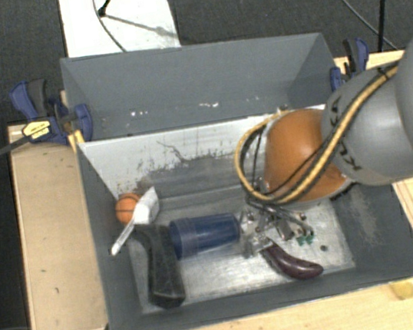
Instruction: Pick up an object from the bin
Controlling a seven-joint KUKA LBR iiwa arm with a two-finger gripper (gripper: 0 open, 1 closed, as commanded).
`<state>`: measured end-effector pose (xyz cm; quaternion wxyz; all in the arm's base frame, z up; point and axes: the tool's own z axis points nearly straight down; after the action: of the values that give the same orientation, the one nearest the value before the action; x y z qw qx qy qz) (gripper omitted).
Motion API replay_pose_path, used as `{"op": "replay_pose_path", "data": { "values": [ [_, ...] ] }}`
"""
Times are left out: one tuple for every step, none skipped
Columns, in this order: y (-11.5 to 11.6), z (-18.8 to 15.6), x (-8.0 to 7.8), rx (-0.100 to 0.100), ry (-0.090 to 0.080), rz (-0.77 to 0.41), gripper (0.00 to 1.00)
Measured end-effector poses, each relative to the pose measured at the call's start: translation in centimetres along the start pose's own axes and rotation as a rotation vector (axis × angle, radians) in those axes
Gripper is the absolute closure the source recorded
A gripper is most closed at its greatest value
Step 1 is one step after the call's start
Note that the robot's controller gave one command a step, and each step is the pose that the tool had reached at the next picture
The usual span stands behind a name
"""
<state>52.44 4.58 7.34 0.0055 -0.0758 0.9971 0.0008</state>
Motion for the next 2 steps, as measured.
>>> {"op": "replay_pose_path", "data": {
  "values": [
    [0.0,-0.1,0.0,0.0,0.001,-0.003,1.0],
    [-0.1,-1.7,-0.4,0.001,0.004,-0.056,1.0]
  ]
}}
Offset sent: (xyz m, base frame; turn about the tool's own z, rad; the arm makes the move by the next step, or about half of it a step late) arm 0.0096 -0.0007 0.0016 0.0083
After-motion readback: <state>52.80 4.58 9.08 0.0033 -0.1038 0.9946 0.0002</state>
